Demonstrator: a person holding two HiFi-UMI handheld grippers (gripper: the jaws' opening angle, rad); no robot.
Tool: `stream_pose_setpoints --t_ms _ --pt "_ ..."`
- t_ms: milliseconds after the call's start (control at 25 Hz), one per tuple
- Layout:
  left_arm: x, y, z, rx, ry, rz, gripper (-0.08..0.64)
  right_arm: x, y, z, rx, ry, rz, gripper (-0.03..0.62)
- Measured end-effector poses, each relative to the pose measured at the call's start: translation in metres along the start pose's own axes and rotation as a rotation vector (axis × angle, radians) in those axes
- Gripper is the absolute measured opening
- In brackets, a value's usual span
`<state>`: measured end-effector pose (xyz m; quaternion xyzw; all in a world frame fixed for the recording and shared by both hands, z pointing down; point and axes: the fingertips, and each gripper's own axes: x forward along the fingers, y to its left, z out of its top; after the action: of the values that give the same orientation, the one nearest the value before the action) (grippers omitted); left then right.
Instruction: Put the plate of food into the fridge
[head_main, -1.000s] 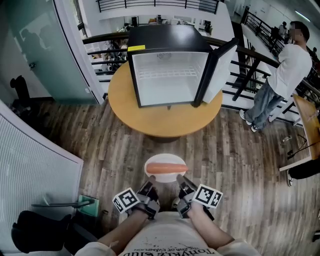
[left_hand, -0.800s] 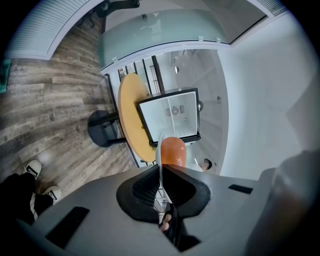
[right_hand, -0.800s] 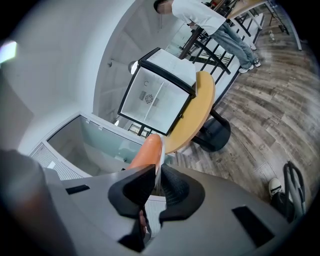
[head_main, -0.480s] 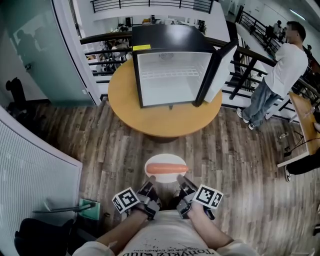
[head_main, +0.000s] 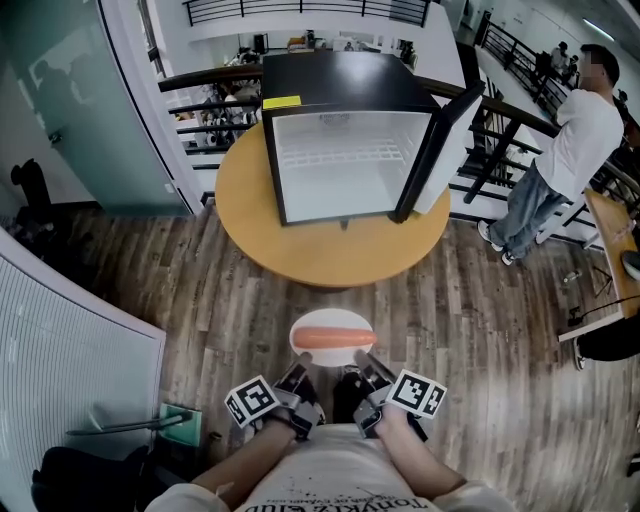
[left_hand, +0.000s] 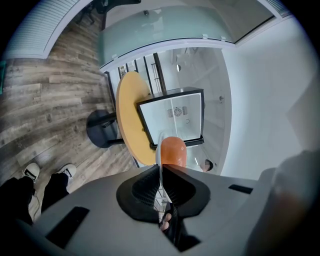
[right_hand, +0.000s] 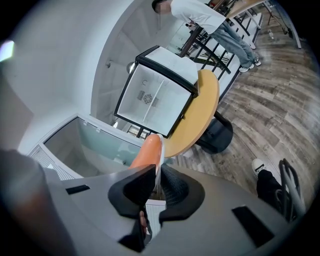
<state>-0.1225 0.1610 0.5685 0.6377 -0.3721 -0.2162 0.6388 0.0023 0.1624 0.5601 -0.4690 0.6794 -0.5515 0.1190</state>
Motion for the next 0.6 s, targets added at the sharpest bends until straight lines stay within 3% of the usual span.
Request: stream_pose_setpoints --t_ms 600 --pt "0.126 -0.029 0.049 -0.005 -0.062 -0.005 0.032 0.076 -0.010 0.124 -0.022 0.045 0.042 0.051"
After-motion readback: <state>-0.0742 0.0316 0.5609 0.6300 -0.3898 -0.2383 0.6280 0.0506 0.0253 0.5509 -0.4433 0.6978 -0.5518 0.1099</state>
